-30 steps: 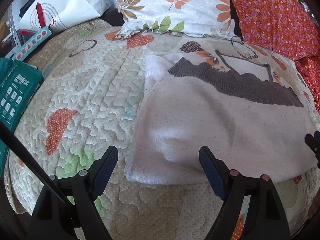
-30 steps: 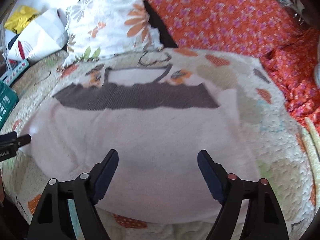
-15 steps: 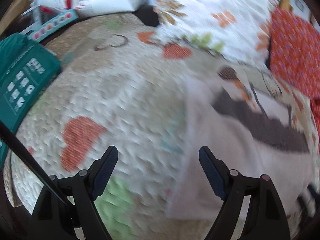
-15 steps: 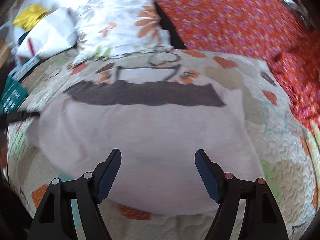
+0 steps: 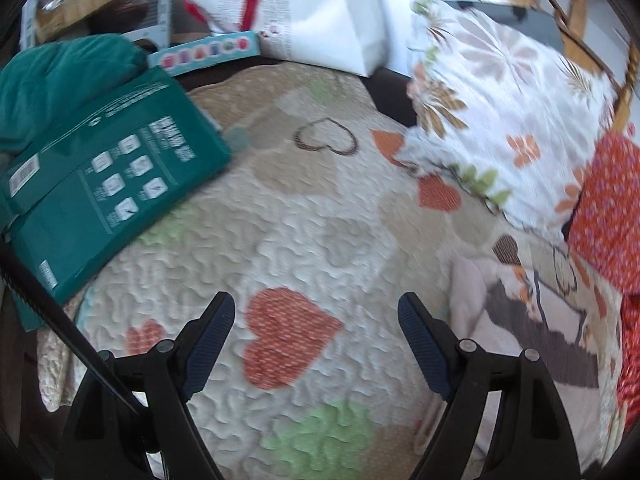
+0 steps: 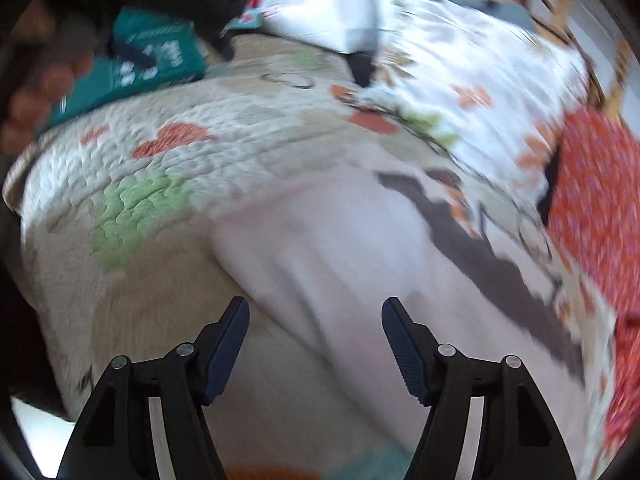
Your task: Fold small clothes
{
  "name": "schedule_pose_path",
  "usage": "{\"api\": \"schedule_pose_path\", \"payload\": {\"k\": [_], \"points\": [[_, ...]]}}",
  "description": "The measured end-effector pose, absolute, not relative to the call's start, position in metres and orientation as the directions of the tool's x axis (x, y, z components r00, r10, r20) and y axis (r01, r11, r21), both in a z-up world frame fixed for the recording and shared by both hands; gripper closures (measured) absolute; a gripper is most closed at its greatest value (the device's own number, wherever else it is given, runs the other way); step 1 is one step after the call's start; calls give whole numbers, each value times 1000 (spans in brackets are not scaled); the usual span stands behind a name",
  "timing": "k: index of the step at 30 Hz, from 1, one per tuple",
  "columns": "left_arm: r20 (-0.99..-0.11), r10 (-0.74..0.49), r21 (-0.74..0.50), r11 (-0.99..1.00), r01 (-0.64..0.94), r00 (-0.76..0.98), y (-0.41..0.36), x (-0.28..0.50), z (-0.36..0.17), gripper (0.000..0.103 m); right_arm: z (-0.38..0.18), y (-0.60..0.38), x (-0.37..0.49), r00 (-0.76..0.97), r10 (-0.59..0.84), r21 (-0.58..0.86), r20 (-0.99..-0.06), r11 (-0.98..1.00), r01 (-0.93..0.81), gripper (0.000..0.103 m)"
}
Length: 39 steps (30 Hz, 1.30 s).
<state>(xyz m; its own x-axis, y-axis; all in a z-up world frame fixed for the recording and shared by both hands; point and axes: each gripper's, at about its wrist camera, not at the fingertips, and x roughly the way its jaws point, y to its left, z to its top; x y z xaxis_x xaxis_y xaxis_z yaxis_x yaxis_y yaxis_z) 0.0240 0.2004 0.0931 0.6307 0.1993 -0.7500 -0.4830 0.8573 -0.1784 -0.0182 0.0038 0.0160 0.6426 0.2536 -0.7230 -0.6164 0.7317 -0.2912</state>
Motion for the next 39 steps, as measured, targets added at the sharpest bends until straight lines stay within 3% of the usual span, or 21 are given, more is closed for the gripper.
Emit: {"api": "schedule_pose_path", "payload": {"k": [5, 7, 8, 9, 14, 20, 26, 29, 36, 39], "points": [[-755, 180, -232, 826, -514, 630, 220, 17, 91, 20, 8, 39, -2, 676, 210, -356, -707, 720, -596, 38], [-755, 184, -238, 818, -524, 629, 223, 15, 91, 20, 8, 48, 5, 677, 202, -354, -708, 729, -586, 53], [-755, 188, -240, 812, -532, 628, 224, 14, 91, 20, 7, 52, 13, 654, 204, -324, -729, 738, -591, 80], [-755, 188, -245, 808, -536, 628, 225, 13, 91, 20, 7, 53, 14, 641, 200, -304, -741, 751, -587, 93], [-752, 172, -258, 812, -524, 636, 214, 15, 89, 20, 52, -6, 41, 613, 286, -47, -736, 882, -469, 96], [-762, 90, -250, 872, -420, 641, 162, 22, 77, 20, 107, -185, 60, 690, 252, 216, -679, 966, -140, 97], [-775, -61, -244, 947, -209, 630, 77, 27, 59, 20, 81, -336, 25, 654, 54, 204, -755, 966, 156, 97], [-792, -150, -245, 966, -83, 592, 32, 30, 47, 20, 41, -376, 11, 562, 55, 224, -825, 946, 235, 97], [-795, -287, -280, 955, 96, 535, -44, 29, 46, 20, 38, -372, -10, 521, 58, 187, -852, 962, 200, 97], [-773, -369, -366, 924, 113, 516, -63, 36, 47, 20, 39, -374, -7, 492, 47, 158, -869, 969, 187, 97]]}}
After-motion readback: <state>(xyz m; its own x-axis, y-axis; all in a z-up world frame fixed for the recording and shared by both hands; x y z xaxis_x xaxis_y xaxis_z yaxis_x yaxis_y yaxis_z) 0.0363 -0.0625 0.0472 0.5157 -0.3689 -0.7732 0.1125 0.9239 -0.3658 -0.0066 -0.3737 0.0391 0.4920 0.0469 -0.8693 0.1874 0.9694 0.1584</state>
